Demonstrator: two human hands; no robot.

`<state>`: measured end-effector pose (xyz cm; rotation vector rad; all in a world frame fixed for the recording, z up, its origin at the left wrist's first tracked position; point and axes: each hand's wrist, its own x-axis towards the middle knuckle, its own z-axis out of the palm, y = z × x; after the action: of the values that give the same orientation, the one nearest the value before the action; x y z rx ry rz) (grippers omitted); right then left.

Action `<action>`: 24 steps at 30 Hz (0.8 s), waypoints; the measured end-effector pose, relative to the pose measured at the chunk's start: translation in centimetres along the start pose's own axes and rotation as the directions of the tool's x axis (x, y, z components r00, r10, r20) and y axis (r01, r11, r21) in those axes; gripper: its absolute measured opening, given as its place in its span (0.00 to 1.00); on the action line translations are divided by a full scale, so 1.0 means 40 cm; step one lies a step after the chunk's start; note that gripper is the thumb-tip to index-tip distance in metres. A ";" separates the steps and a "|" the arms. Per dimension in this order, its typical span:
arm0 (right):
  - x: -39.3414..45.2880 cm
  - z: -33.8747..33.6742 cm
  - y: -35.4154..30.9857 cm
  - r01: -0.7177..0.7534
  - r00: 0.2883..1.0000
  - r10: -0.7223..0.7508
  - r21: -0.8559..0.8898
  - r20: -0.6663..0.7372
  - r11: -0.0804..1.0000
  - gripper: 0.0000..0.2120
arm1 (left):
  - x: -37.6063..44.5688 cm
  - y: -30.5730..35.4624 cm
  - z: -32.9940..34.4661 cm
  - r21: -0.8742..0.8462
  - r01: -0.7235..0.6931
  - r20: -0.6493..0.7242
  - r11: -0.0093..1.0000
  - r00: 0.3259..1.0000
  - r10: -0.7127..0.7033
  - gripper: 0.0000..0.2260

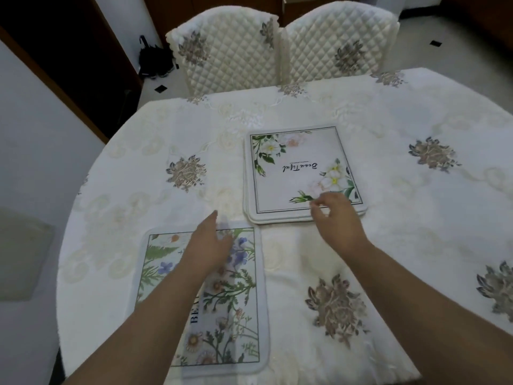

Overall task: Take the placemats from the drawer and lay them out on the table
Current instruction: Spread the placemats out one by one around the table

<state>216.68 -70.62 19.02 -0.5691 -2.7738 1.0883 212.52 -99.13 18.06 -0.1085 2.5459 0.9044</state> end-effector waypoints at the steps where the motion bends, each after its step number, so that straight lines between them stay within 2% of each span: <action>1: 0.027 -0.022 0.032 -0.053 0.998 0.051 -0.049 -0.036 0.997 0.14 | 0.012 0.046 0.017 -0.054 0.003 -0.002 0.999 1.000 -0.003 0.33; 3: 0.073 -0.054 0.090 -0.203 0.978 0.208 -0.126 0.026 0.971 0.23 | 0.033 0.129 0.051 -0.118 -0.015 -0.011 0.993 1.000 0.013 0.31; 5: 0.107 -0.076 0.131 -0.293 0.932 0.316 -0.143 0.177 0.945 0.28 | 0.049 0.193 0.082 -0.172 -0.018 -0.019 0.985 1.000 0.015 0.29; 6: 0.115 -0.085 0.141 -0.299 0.917 0.322 -0.130 0.234 0.945 0.26 | 0.055 0.214 0.096 -0.179 0.000 -0.020 0.984 1.000 -0.003 0.28; 8: 0.120 -0.095 0.149 -0.279 0.919 0.296 -0.103 0.260 0.955 0.22 | 0.067 0.239 0.119 -0.169 0.042 -0.057 0.985 0.997 -0.052 0.28; 10: 0.123 -0.102 0.157 -0.237 0.949 0.256 -0.116 0.186 0.965 0.21 | 0.082 0.250 0.130 -0.160 0.056 -0.141 0.986 0.987 -0.079 0.26; 13: 0.119 -0.106 0.163 -0.217 0.969 0.227 -0.110 0.098 0.970 0.20 | 0.098 0.263 0.131 -0.228 0.024 -0.220 0.973 0.973 -0.076 0.16; 16: 0.123 -0.115 0.177 -0.239 0.967 0.240 -0.020 0.083 0.971 0.18 | 0.107 0.292 0.134 -0.317 0.036 -0.132 0.948 0.988 -0.082 0.10; 20: 0.145 -0.156 0.212 -0.241 0.970 0.237 0.133 0.042 0.961 0.09 | 0.081 0.342 0.140 -0.344 0.098 0.040 0.934 0.995 -0.089 0.20; 22: 0.144 -0.192 0.219 -0.270 0.962 0.255 0.178 0.102 0.946 0.10 | 0.045 0.357 0.137 -0.292 0.072 0.065 0.954 0.996 -0.055 0.21; 24: 0.132 -0.230 0.215 -0.314 0.932 0.252 0.233 0.261 0.920 0.15 | -0.007 0.373 0.132 -0.148 -0.058 -0.019 0.987 0.998 0.056 0.19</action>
<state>216.53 -56.99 19.81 -0.8835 -2.7072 1.6614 211.57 -84.18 23.23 -0.0873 2.5039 1.1196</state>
